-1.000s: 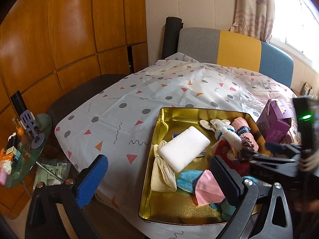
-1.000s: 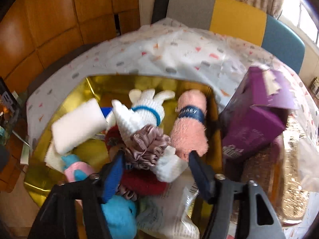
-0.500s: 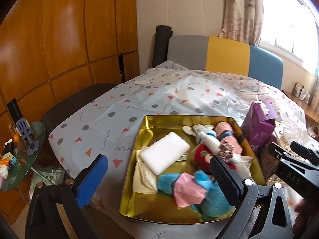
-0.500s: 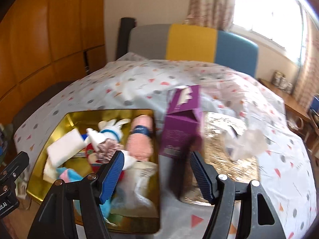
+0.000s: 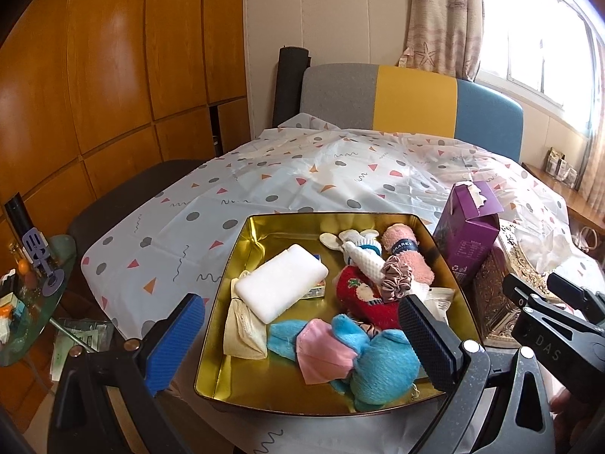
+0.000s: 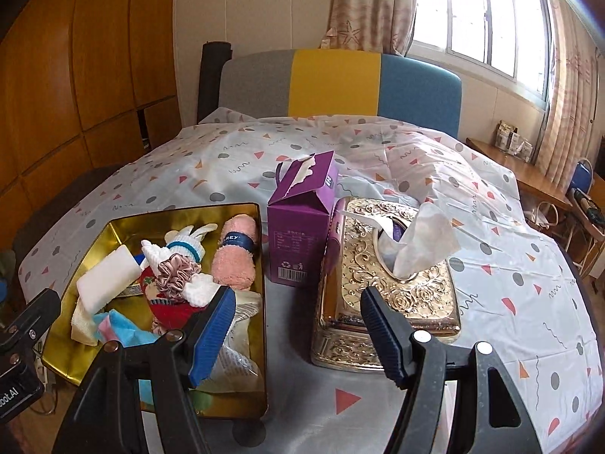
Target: Organize soft objects
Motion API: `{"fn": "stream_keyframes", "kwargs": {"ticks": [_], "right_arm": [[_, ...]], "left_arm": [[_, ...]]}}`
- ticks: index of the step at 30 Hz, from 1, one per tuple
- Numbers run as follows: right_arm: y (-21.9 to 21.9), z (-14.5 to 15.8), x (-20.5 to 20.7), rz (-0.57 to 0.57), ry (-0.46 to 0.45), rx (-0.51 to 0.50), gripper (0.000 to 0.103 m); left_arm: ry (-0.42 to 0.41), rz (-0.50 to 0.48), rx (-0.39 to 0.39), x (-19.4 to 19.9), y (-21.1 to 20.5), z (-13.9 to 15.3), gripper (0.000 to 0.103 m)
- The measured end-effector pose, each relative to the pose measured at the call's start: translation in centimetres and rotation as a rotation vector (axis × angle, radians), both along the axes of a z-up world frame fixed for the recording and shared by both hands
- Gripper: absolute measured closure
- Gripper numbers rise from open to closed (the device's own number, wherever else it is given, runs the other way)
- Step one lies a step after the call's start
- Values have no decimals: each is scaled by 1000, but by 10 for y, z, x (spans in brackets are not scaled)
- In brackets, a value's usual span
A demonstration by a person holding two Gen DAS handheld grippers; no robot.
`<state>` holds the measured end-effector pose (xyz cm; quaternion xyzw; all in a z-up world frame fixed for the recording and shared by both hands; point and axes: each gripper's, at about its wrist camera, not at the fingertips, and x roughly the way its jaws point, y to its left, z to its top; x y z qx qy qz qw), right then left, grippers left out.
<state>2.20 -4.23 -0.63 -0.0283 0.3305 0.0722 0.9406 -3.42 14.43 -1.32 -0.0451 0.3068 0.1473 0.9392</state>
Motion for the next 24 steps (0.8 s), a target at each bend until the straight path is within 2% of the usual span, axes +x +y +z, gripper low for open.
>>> {"fn": "stream_keyframes", "kwargs": {"ticks": [24], "right_arm": [[4,1,-4,16,-1,8,34]], "left_arm": [[3,32,12,-4,4,0,0]]}}
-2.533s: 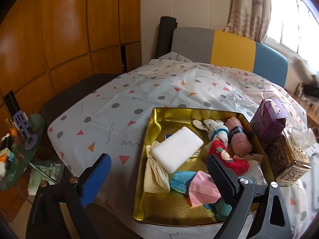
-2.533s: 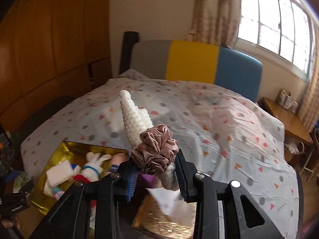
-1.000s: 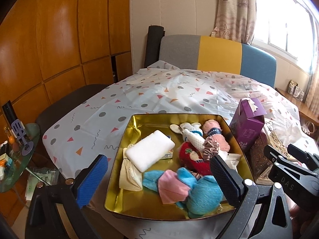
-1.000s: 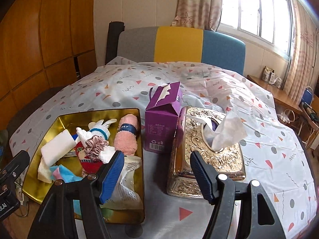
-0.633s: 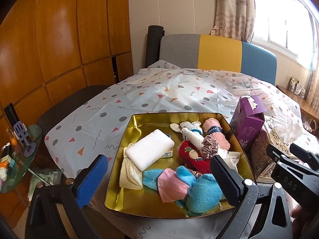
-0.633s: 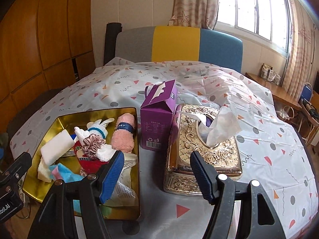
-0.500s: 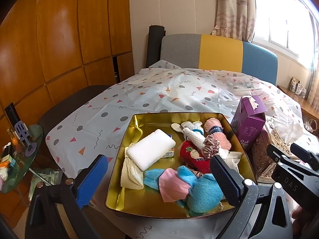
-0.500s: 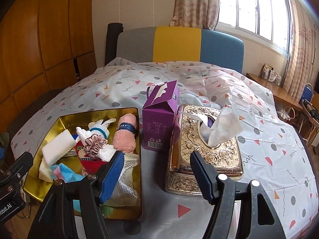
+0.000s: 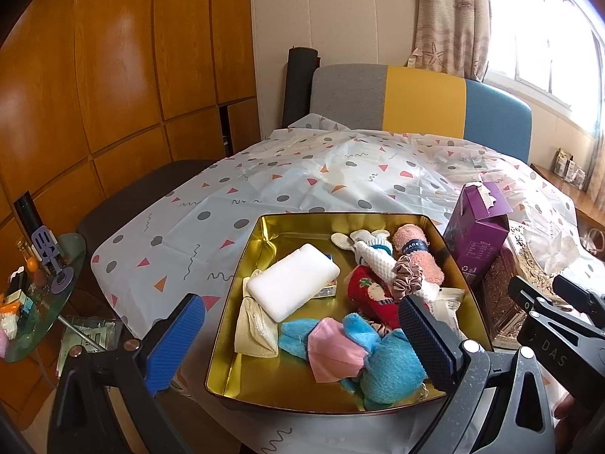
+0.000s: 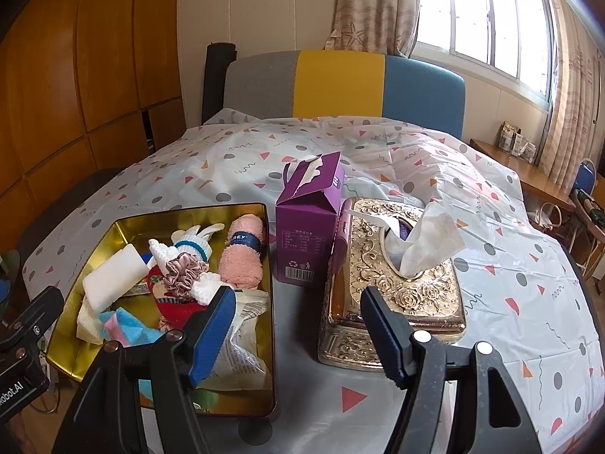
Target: Organize soft objects
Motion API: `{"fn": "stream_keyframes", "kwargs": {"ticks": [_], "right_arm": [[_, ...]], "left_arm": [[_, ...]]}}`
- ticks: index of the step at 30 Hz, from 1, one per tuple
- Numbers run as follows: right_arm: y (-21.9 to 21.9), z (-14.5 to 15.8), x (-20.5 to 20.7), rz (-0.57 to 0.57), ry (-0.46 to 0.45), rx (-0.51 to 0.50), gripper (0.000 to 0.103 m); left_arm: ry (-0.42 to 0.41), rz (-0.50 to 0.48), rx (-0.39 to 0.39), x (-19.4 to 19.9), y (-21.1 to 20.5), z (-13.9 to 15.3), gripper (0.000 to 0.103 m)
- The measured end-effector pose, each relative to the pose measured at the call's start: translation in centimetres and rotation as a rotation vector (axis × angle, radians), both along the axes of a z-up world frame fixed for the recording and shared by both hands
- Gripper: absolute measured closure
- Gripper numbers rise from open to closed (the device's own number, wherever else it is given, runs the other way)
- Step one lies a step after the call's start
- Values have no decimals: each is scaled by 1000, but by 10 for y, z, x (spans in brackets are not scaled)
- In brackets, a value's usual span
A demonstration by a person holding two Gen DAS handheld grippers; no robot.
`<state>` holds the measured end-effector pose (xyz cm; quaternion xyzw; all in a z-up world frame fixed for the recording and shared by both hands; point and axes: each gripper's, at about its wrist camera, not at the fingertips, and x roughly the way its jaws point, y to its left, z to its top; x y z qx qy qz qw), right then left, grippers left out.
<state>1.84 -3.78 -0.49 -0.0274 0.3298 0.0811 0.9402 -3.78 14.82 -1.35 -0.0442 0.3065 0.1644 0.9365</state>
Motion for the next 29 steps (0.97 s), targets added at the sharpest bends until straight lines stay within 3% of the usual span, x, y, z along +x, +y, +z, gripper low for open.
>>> {"fn": "stream_keyframes", "kwargs": {"ticks": [29], "right_arm": [[3,-2,-4,14,-5,-12,34]], "left_arm": [[-21,20,4,-7,5,4,4]]}}
